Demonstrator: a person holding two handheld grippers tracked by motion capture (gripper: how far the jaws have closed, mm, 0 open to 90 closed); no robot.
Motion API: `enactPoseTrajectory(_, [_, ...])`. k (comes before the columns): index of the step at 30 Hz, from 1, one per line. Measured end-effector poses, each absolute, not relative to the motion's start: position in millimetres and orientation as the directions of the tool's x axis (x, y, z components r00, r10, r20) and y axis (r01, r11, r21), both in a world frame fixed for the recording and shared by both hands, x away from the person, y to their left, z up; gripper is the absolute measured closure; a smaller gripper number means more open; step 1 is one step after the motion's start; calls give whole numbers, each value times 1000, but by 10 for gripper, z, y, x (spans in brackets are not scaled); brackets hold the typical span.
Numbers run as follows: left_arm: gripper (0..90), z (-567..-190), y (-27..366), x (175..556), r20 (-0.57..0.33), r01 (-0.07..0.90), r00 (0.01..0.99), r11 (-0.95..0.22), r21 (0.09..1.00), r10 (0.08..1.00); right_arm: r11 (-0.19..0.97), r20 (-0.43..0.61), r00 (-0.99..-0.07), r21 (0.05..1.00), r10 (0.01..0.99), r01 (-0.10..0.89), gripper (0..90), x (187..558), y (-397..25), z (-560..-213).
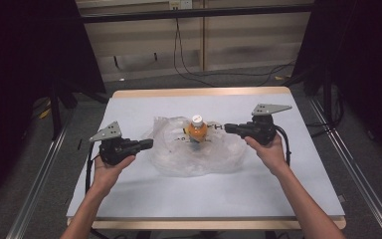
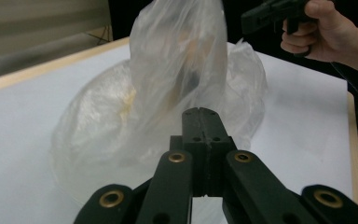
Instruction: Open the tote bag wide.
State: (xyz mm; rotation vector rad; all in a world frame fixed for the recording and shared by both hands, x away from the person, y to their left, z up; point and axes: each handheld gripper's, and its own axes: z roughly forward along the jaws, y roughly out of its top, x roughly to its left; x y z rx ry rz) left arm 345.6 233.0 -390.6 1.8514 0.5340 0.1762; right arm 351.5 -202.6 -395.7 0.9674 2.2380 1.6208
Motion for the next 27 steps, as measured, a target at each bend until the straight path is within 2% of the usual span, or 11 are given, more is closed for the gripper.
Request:
enactPoseTrajectory(3, [900, -3708, 2317, 3498, -101, 231, 890, -248, 941, 445, 192, 188, -782, 911, 595, 365, 900, 3523, -1903, -3879])
enactPoseTrajectory(11, [900, -3427, 2279, 3683, -76, 205, 872, -220, 954, 483, 217, 171, -809, 914, 563, 344, 900, 3545, -1740, -3759])
enactPoseTrajectory(13, [900, -3385, 2209, 3750, -79, 201, 876, -211, 957, 475, 231, 169, -814, 910, 555, 346, 900, 3556, -1701, -3762])
enactPoseTrajectory(16, [900, -3379, 1982, 3807, -50, 182, 893, -256, 949, 447, 245, 183, -820, 899, 542, 363, 900, 3582, -1644, -3828])
enactPoseTrajectory(19, [900, -3545, 1724, 3809, -8, 157, 913, -332, 930, 407, 275, 190, -827, 883, 529, 380, 900, 3588, -1577, -3946])
enactPoseTrajectory(22, [900, -3962, 1478, 3872, -19, 203, 922, -439, 875, 388, 327, 188, -823, 853, 536, 408, 900, 3600, -1538, -4140])
enactPoseTrajectory(27, [900, -4234, 1379, 3947, -6, 233, 922, -541, 808, 387, 351, 203, -793, 814, 575, 463, 900, 3691, -1597, -4360])
